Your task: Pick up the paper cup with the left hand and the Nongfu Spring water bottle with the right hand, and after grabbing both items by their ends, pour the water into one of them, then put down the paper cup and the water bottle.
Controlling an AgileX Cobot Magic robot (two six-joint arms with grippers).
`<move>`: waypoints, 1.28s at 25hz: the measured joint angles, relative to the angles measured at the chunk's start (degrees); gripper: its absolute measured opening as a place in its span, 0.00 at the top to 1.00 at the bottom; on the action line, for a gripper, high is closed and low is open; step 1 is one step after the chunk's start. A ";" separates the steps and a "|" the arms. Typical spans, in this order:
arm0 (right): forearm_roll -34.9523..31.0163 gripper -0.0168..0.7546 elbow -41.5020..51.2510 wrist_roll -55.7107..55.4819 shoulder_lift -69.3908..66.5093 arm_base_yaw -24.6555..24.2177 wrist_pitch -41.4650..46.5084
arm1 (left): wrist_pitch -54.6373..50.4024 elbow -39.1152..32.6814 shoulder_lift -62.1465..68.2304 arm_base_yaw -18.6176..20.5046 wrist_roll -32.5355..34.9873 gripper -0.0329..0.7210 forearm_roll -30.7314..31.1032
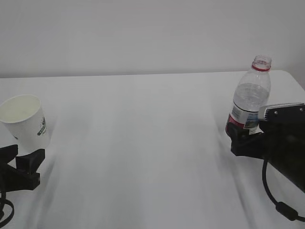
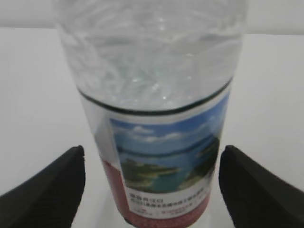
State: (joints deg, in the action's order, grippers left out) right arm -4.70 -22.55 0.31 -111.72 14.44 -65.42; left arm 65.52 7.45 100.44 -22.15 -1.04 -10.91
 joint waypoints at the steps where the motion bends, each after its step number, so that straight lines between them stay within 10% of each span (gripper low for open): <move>1: 0.00 0.10 -0.49 0.00 -0.44 0.00 0.00 | 0.00 0.00 0.00 0.00 0.00 0.35 0.00; 32: -2.74 0.13 -8.44 0.00 -6.06 0.00 -0.09 | 0.00 0.00 0.00 0.00 -0.13 0.35 0.04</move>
State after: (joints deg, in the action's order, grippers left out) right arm -7.44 -30.99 0.31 -117.79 14.44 -65.51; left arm 65.52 7.45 100.44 -22.15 -1.17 -10.87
